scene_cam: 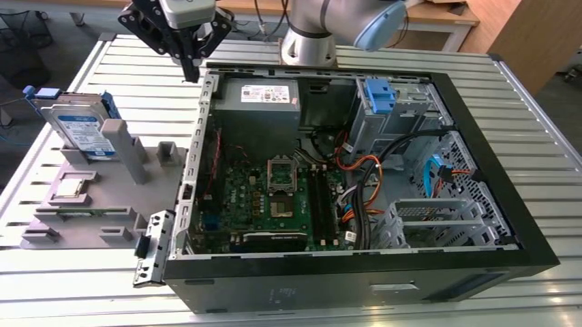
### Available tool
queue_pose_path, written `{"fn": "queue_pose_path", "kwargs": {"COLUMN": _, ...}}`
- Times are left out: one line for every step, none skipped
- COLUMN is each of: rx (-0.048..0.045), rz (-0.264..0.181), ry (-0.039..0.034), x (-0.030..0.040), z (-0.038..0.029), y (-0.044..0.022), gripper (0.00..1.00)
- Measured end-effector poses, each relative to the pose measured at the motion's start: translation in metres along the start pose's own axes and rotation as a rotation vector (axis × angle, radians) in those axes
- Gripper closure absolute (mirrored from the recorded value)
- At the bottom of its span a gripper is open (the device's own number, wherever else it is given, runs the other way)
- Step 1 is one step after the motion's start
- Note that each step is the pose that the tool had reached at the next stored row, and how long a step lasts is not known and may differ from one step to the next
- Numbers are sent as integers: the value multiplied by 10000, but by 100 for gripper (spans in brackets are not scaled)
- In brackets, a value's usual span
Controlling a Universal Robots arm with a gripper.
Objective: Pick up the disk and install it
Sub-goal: 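Reach for the disk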
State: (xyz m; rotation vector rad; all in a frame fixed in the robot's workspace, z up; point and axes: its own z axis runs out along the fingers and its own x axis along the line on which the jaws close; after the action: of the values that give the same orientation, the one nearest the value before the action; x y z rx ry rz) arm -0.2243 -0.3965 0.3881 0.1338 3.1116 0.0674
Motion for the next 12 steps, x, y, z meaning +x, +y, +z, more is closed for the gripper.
{"fn": "queue_pose_path", "kwargs": {"rx": 0, "rz": 3, "ry": 0, "x": 7, "z": 0, "y": -1, "gripper": 89}}
{"fn": "queue_pose_path", "kwargs": {"rx": 1, "rz": 6, "ry": 0, "x": 15, "z": 0, "y": -1, "gripper": 89}}
{"fn": "queue_pose_path", "kwargs": {"rx": 0, "rz": 9, "ry": 0, "x": 22, "z": 0, "y": -2, "gripper": 89}}
{"fn": "queue_pose_path", "kwargs": {"rx": 1, "rz": 11, "ry": 0, "x": 29, "z": 0, "y": -2, "gripper": 89}}
{"fn": "queue_pose_path", "kwargs": {"rx": 0, "rz": 13, "ry": 0, "x": 37, "z": 0, "y": -3, "gripper": 89}}
{"fn": "queue_pose_path", "kwargs": {"rx": 1, "rz": 16, "ry": -1, "x": 44, "z": 0, "y": -4, "gripper": 89}}
{"fn": "queue_pose_path", "kwargs": {"rx": 1, "rz": 18, "ry": -1, "x": 52, "z": 0, "y": -4, "gripper": 89}}
{"fn": "queue_pose_path", "kwargs": {"rx": 1, "rz": 19, "ry": -1, "x": 59, "z": 0, "y": -5, "gripper": 89}}
{"fn": "queue_pose_path", "kwargs": {"rx": 1, "rz": 22, "ry": -1, "x": 66, "z": 0, "y": -5, "gripper": 89}}
{"fn": "queue_pose_path", "kwargs": {"rx": 1, "rz": 23, "ry": -1, "x": 74, "z": 0, "y": -6, "gripper": 89}}
{"fn": "queue_pose_path", "kwargs": {"rx": 1, "rz": 26, "ry": -1, "x": 81, "z": 0, "y": -6, "gripper": 89}}
{"fn": "queue_pose_path", "kwargs": {"rx": 1, "rz": 27, "ry": -1, "x": 88, "z": 1, "y": -7, "gripper": 89}}
